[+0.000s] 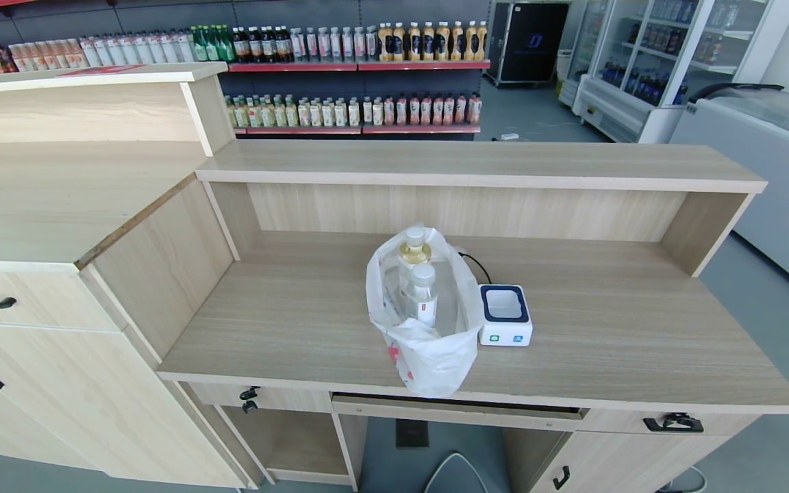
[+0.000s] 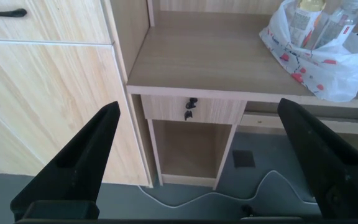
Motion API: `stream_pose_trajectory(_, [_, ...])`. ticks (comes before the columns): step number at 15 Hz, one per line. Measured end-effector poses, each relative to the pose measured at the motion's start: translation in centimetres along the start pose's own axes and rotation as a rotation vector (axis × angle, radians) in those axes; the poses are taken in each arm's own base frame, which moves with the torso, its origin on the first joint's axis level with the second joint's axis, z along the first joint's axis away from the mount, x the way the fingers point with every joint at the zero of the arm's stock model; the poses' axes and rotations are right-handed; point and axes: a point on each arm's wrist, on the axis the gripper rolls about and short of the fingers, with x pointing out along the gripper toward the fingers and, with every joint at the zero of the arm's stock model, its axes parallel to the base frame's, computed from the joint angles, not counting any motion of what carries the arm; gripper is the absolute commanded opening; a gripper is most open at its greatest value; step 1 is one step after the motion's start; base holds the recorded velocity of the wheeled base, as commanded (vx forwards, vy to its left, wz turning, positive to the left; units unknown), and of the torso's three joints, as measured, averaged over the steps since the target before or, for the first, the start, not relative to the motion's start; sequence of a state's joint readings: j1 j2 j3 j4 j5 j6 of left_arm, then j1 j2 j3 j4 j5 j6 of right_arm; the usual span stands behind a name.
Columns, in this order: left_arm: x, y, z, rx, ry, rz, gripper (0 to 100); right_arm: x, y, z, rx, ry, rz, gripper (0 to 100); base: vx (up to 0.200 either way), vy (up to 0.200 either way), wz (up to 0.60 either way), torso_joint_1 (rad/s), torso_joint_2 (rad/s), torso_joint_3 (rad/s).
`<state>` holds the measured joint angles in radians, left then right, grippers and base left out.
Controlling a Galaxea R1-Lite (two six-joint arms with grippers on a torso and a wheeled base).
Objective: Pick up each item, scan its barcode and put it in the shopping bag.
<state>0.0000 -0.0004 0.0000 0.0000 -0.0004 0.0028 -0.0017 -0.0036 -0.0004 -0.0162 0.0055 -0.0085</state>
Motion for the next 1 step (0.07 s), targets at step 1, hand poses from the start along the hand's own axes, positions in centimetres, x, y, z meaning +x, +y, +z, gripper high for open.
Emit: stream_pose_trajectory(1, [0.00, 0.00, 0.00, 0.000, 0.000, 0.000, 100, 0.00, 0.00, -0.01, -0.001, 0.000, 0.000, 100, 0.000, 0.000, 0.00, 0.000, 0.00, 0.000])
